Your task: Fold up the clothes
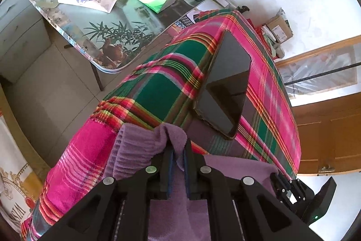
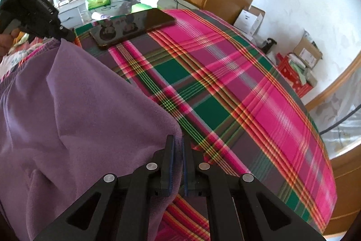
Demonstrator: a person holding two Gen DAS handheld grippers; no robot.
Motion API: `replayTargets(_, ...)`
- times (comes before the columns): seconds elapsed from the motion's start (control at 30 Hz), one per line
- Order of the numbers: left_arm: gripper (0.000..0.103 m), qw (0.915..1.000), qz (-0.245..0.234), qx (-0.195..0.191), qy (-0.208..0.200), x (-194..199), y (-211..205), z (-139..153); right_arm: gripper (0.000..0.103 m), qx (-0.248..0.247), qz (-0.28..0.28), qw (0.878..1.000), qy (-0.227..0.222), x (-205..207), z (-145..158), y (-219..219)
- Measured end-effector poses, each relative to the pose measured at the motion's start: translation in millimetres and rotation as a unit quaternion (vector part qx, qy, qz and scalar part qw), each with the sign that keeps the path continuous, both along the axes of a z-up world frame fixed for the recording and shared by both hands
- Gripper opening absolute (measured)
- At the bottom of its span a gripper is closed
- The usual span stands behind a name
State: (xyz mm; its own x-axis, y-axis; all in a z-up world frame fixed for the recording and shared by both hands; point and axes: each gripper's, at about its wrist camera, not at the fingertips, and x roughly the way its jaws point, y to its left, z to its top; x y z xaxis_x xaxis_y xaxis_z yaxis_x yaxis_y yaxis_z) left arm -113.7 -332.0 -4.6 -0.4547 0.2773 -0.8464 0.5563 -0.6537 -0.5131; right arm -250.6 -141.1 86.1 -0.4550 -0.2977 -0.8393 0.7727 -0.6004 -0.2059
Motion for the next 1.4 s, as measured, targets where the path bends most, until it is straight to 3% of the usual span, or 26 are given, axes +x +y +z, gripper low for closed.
replayTargets(0.17, 0.018, 0.9999, -0.005, -0.007, 0.013, 11, 4, 11, 0.019, -0.036, -0.034, 0.999, -0.021, -5, 17, 13)
replayTargets(0.43, 0.026, 0.9984, -0.010, -0.032, 0.046, 39, 14, 43, 0.024, -0.111, -0.101, 0.988, -0.027, -2, 55, 55)
replayTargets(0.6, 0.027, 0.9943, -0.072, -0.046, 0.064, 56, 49, 58, 0.030, -0.175, -0.140, 0.973, -0.051, 20, 72, 104)
replayTargets(0.73, 0.028, 0.9880, -0.133, -0.040, 0.068, 60, 90, 60, 0.036, -0.185, -0.171, 0.966, -0.062, 50, 69, 140)
replayTargets(0.97, 0.028, 0.9748, -0.207, -0.038, 0.074, 60, 152, 58, 0.040, -0.256, -0.218, 0.937, -0.096, 113, 56, 191)
replayTargets(1.1, 0.028, 0.9717, -0.222, -0.038, 0.071, 58, 172, 52, 0.044, -0.287, -0.228, 0.921, -0.128, 135, 45, 198)
replayTargets(1.17, 0.028, 0.9701, -0.230, -0.038, 0.069, 57, 181, 49, 0.052, -0.302, -0.229, 0.914, -0.143, 143, 37, 201)
replayTargets(1.27, 0.028, 0.9675, -0.241, -0.037, 0.066, 55, 196, 45, 0.053, -0.311, -0.234, 0.904, -0.178, 142, 19, 198)
replayTargets(1.33, 0.028, 0.9673, -0.243, -0.033, 0.065, 54, 201, 42, 0.053, -0.328, -0.241, 0.892, -0.197, 138, 9, 198)
replayTargets(1.4, 0.028, 0.9682, -0.241, -0.025, 0.063, 51, 204, 38, 0.053, -0.361, -0.250, 0.869, -0.227, 132, -2, 199)
